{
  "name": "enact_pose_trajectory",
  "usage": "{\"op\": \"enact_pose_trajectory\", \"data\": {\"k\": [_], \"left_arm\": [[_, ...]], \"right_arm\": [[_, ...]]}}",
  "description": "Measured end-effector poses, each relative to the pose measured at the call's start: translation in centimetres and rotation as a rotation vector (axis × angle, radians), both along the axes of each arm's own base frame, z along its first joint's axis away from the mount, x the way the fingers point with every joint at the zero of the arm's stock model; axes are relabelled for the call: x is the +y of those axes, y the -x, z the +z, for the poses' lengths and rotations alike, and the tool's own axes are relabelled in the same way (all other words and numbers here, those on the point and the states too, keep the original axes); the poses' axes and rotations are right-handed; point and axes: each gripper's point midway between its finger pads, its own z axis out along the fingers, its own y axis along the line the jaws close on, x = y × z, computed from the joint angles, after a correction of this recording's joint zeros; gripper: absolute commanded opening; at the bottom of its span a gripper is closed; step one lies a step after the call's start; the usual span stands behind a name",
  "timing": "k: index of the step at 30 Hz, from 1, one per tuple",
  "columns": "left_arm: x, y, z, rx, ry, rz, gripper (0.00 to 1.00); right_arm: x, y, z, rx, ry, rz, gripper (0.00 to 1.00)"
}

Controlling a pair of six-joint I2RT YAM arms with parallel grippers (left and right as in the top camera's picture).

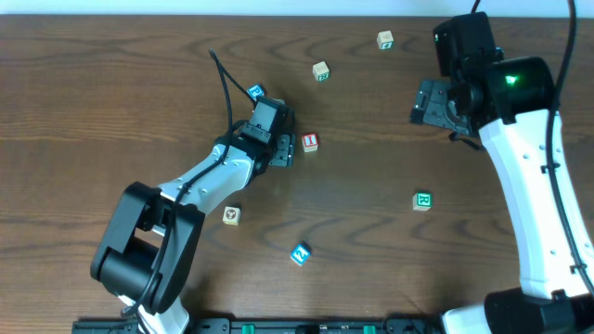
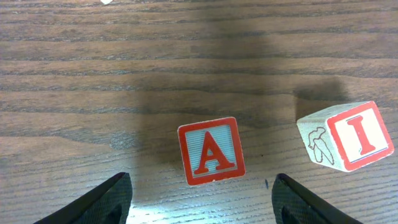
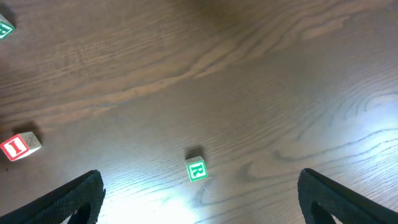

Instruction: Spell out Ai2

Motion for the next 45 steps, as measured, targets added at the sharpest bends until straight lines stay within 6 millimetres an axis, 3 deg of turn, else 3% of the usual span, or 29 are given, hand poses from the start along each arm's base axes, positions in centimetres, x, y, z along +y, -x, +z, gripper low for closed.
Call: {"op": "enact_pose_trajectory", "data": {"k": [6,14,19,26,37,45], "left_arm": [[0.0,-0.4,0.2,-0.014,0.009,0.023,0.56],[0.1,-0.6,0.3,-0.023,0.007,0.037,0.57],[0.1,-0.6,-0.5,-0.011,0.008,0.046,0.49],[-0.1,-1.0,-0.7,-0.022,0.023,0.059,0.49],[-0.1,-1.1,-0.6,-0.026,0.030,0.067,0.29],[-0.3,-1.0,-0.7,-0.016,0.049,0.075,0.29]], "right_arm": [[0.0,0.0,0.0,0.001,0.000,0.000,0.99],[0.0,0.0,0.0,0.001,0.000,0.000,0.99],[0.0,0.0,0.0,0.002,0.000,0.000,0.99],[0.0,0.0,0.0,0.002,0.000,0.000,0.99],[0.0,0.1,0.0,0.003,0.001,0.000,0.99],[0.0,0.1,0.0,0.003,0.001,0.000,0.99]]}}
